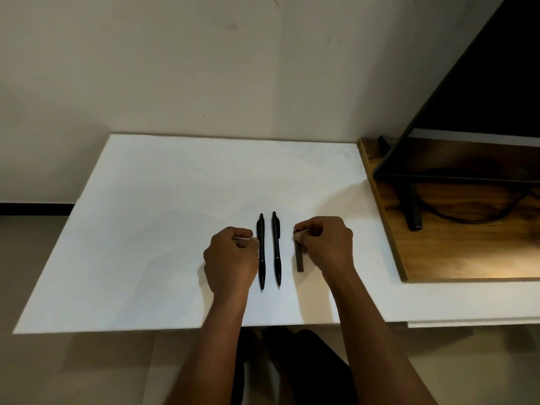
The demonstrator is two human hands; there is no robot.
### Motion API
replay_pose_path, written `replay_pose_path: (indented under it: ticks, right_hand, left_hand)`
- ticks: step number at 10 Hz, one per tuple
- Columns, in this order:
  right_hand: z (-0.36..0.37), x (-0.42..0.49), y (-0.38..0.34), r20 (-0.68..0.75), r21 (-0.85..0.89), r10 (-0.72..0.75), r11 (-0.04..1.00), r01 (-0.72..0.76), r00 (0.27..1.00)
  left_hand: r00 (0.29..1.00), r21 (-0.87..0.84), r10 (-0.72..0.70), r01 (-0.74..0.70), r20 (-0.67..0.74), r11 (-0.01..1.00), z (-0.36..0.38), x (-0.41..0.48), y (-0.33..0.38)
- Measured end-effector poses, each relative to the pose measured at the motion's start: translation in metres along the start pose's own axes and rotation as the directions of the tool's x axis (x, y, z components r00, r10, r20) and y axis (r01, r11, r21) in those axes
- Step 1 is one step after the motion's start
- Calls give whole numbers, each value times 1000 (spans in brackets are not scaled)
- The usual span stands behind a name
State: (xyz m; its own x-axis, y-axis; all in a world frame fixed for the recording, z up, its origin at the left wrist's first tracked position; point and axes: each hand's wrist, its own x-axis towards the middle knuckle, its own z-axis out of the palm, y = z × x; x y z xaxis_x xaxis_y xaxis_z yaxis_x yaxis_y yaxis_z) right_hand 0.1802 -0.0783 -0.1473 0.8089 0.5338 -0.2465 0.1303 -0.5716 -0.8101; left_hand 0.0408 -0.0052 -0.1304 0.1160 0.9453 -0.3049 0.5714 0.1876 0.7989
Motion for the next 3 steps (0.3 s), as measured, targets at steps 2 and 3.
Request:
replay_pose_path:
  ticks: [2,3]
  right_hand:
    - [-9,-20,-5,-150,46,53,998,-47,987]
    - [-12,-55,-10,-173,89,76,994,-61,982]
  left_hand:
    - [1000,-7,23,-23,-3,1000,-6,-9,3]
    - [996,-2,87,-87,-4,996,-17,-27,0]
